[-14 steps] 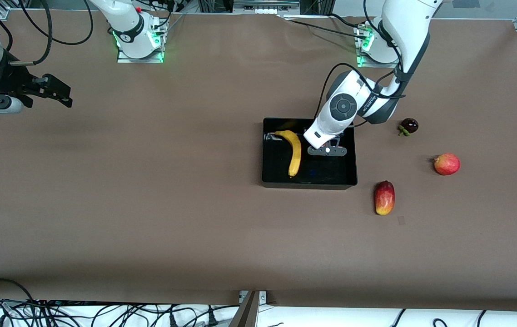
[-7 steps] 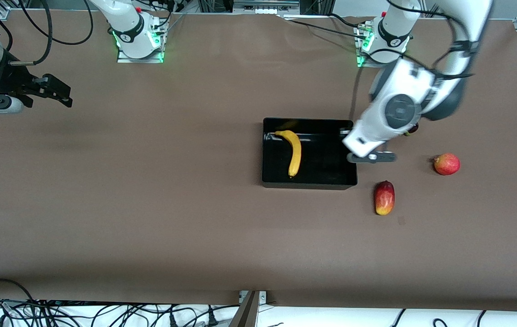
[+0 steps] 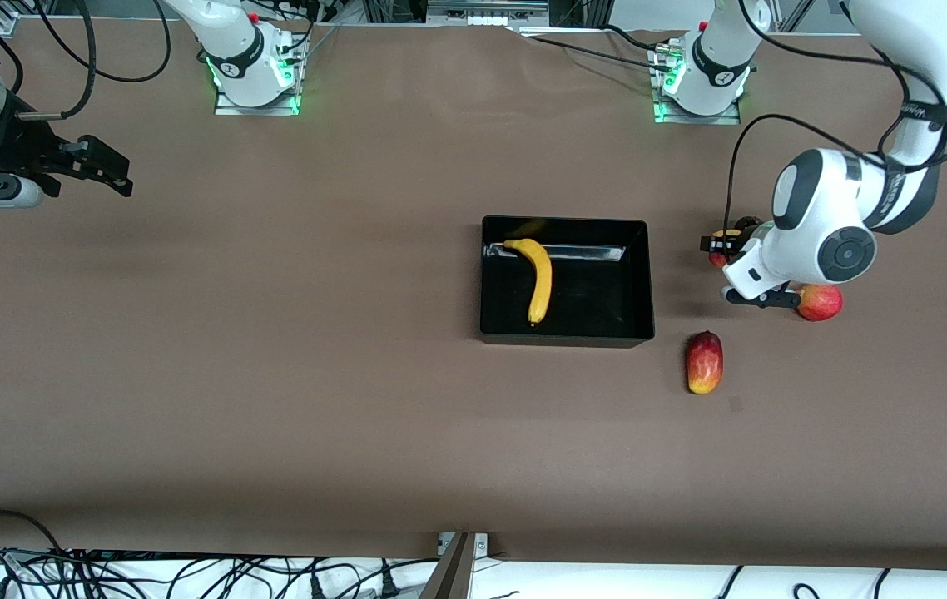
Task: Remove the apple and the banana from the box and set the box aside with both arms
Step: 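Lift the apple out with the left gripper and lower it beside the mangosteen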
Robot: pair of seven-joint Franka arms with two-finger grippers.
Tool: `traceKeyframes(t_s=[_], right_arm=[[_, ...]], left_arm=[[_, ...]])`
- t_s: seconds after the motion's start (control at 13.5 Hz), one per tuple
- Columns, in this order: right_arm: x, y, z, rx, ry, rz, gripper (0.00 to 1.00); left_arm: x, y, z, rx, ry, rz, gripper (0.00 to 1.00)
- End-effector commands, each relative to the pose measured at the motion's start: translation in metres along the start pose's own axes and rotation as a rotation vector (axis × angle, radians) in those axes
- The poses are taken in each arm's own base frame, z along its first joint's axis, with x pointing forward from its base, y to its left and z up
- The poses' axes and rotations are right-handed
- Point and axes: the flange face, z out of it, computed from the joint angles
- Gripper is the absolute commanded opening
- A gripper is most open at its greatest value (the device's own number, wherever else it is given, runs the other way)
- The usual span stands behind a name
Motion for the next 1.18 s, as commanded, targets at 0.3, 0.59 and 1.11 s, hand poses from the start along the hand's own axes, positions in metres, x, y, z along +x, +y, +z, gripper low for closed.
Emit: traceKeyframes(t_s=[0.3,0.59,1.11], right_arm=[[0.001,0.0,-0.004,-0.004,-0.003,0.002,1.0],[0.0,0.0,-0.005,-0.004,-0.002,0.002,1.0],[-0.001,-0.001,-0.004,-0.003,-0.008,0.002,1.0]], left_arm=[[0.002,0.0,0.028,0.016,0.064,0.025,1.0],[0.006,0.0,0.004,0.019,0.108,0.02,1.0],[0.008,0.034,-0.096,0.028,0.135,0.057,1.0]])
